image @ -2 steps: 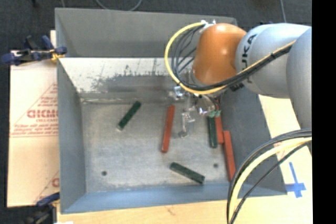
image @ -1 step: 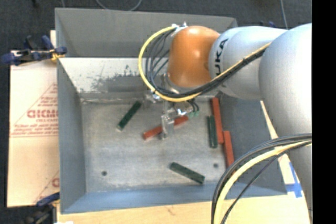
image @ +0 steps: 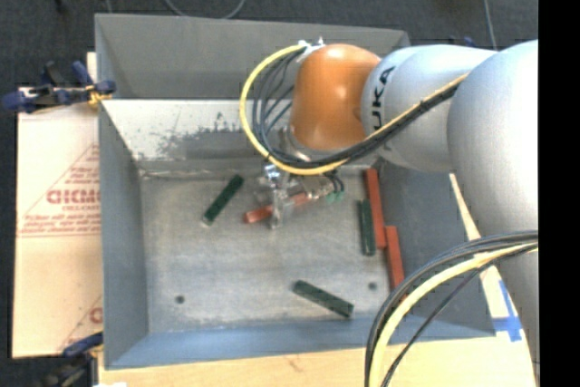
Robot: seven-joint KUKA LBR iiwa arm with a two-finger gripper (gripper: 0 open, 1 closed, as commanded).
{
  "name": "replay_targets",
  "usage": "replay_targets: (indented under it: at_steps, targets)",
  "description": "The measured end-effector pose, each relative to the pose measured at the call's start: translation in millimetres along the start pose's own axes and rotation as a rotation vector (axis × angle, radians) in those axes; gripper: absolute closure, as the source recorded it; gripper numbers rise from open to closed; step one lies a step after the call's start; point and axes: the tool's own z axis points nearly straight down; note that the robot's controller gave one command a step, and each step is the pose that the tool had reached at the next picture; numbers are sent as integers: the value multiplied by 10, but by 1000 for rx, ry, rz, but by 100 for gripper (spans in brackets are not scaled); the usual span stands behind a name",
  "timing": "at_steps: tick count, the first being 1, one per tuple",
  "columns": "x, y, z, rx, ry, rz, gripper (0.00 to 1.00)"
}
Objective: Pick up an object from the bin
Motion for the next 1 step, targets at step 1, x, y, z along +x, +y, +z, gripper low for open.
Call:
replay_targets:
  at_steps: [1]
  targets:
    - [97,-44,-1520,6,-5,-15,100]
